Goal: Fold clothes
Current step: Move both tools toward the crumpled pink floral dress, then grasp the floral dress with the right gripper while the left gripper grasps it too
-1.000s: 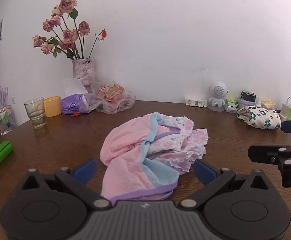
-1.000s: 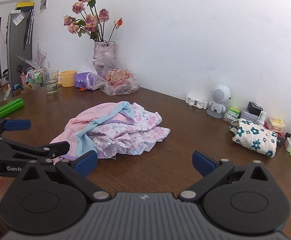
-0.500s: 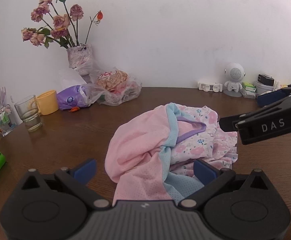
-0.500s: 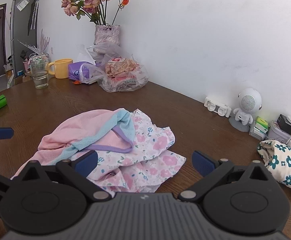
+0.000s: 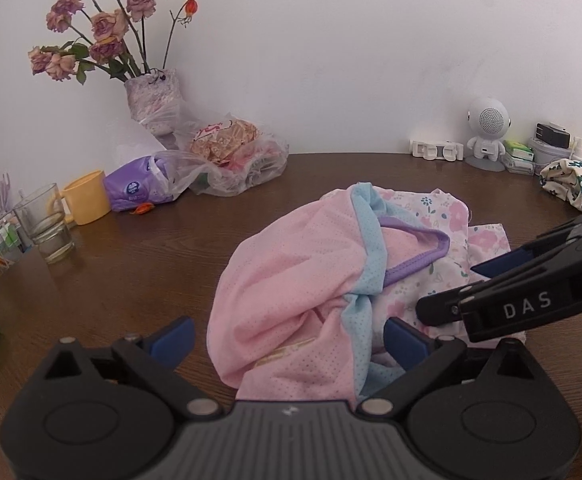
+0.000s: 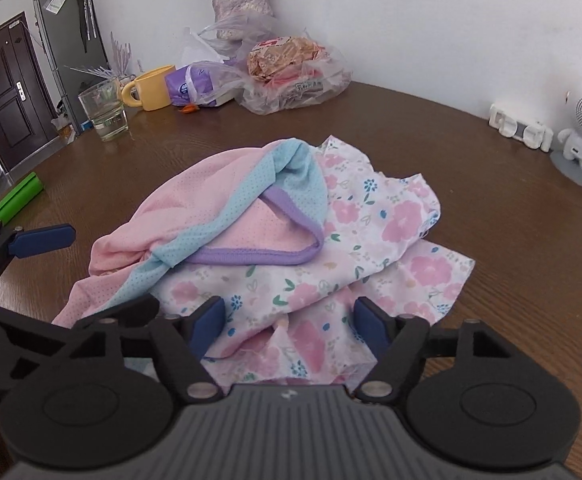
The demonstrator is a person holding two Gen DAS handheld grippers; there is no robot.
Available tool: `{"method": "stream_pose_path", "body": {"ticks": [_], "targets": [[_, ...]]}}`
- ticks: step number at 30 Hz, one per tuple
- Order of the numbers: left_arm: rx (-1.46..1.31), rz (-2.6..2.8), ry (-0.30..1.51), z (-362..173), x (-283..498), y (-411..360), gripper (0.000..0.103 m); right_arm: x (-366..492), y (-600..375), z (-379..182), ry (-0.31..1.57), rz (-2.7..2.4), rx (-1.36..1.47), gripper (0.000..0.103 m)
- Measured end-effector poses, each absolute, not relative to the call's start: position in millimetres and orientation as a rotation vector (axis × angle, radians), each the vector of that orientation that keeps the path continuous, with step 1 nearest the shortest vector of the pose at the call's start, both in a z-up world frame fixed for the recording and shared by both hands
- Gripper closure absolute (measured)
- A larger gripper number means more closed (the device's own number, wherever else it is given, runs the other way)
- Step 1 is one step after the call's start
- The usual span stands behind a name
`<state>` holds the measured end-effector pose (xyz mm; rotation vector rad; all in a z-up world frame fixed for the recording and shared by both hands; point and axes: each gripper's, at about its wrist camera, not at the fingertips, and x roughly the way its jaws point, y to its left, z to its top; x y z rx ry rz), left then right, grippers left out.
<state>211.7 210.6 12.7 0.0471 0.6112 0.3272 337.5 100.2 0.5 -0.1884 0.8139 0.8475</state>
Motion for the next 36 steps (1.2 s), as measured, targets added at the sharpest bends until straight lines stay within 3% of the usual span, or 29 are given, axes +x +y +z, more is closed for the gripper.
{"method": "stream_pose_path", "body": {"ticks": [2, 4, 7, 10, 18, 25, 27, 30, 31, 33, 35, 36], "targets": [[0.056, 0.315, 0.594, 16, 208, 208, 0.003, 339, 98, -3, 0.831, 0.870, -0.135, 0.052], [0.063, 0.301, 0.576, 19, 204, 206, 0.003, 340, 93, -3, 0.839, 0.901, -0.082, 0.082], [0.079, 0.247, 0.543, 25, 198, 199, 0.003, 343, 83, 3, 0.836, 0.914, -0.020, 0.095], [0.124, 0.181, 0.500, 29, 194, 188, 0.003, 346, 70, 16, 0.813, 0.926, 0.064, 0.098], [0.304, 0.108, 0.369, 51, 195, 145, 0.004, 327, 40, 70, 0.643, 0.997, 0.110, 0.099], [0.388, -0.023, 0.308, 58, 172, 118, 0.017, 287, -14, 95, 0.586, 1.030, 0.037, 0.099], [0.429, -0.075, 0.312, 55, 166, 105, 0.026, 271, -25, 96, 0.597, 1.048, 0.011, 0.099], [0.449, -0.162, 0.350, 49, 158, 89, 0.062, 249, -43, 95, 0.607, 1.038, -0.016, 0.098], [0.455, -0.190, 0.363, 47, 155, 83, 0.079, 244, -50, 93, 0.616, 1.030, -0.007, 0.098], [0.468, -0.248, 0.388, 43, 150, 72, 0.086, 238, -65, 86, 0.647, 1.004, 0.025, 0.096], [0.480, -0.306, 0.413, 39, 145, 61, 0.093, 231, -80, 79, 0.661, 0.973, 0.049, 0.084], [0.483, -0.332, 0.426, 37, 143, 56, 0.093, 228, -88, 75, 0.668, 0.958, 0.061, 0.065]]}}
